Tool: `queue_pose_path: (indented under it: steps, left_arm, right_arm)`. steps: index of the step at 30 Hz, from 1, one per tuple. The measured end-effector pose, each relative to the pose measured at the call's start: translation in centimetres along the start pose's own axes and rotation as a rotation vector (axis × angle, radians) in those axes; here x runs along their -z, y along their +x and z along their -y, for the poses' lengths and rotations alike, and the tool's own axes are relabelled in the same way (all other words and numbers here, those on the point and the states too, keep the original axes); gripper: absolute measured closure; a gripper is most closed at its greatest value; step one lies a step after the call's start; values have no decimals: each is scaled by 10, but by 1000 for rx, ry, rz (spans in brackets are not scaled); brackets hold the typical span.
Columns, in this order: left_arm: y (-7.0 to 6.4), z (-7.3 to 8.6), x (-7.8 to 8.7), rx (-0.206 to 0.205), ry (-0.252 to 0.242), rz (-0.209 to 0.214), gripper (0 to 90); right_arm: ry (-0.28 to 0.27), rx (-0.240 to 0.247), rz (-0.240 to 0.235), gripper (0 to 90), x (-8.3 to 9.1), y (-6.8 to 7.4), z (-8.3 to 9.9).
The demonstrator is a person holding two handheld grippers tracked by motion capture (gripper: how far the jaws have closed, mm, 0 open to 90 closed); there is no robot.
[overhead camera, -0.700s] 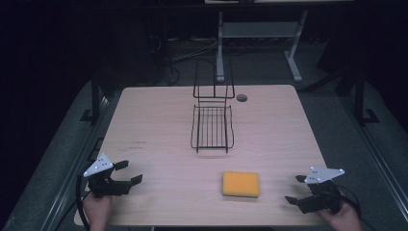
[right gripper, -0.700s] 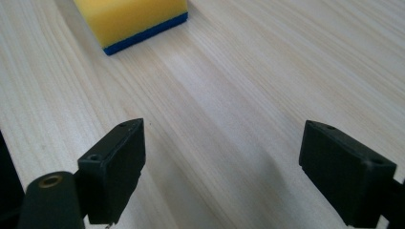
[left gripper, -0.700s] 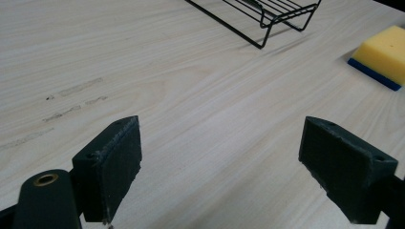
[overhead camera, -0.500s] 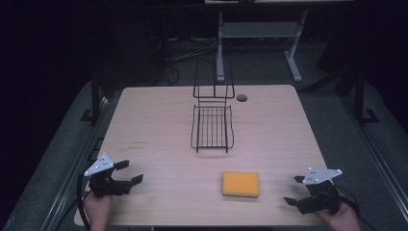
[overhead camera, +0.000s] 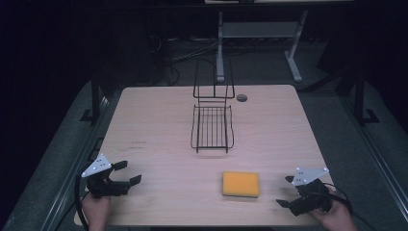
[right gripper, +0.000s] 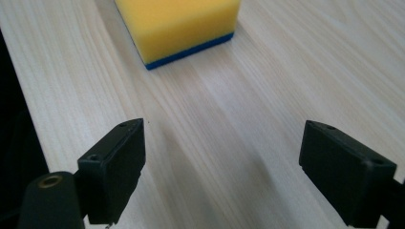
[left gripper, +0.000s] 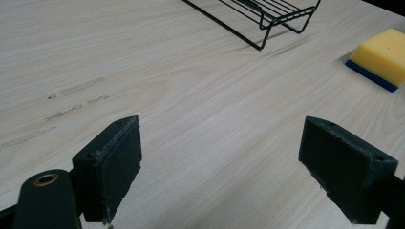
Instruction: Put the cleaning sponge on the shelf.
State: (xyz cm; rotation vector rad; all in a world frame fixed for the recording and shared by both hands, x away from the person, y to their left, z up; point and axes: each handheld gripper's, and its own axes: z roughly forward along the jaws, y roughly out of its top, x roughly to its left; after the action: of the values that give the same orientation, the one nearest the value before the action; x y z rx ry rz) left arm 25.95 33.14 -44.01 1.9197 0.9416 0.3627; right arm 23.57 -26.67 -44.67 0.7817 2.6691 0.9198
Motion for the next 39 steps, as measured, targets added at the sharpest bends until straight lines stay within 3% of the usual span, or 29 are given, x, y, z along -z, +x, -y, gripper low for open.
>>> queue_pose_path:
  steps: [14, 39]
  left_arm:
    - [0, -1, -1, -4, -1, -1, 141]
    - [-1, -1, -1, -6, -3, 2, 141]
  right_arm:
    - [-3, 50, -50, 156, -1, 5, -22]
    - [47, 139, -116, 156, -12, 8, -58]
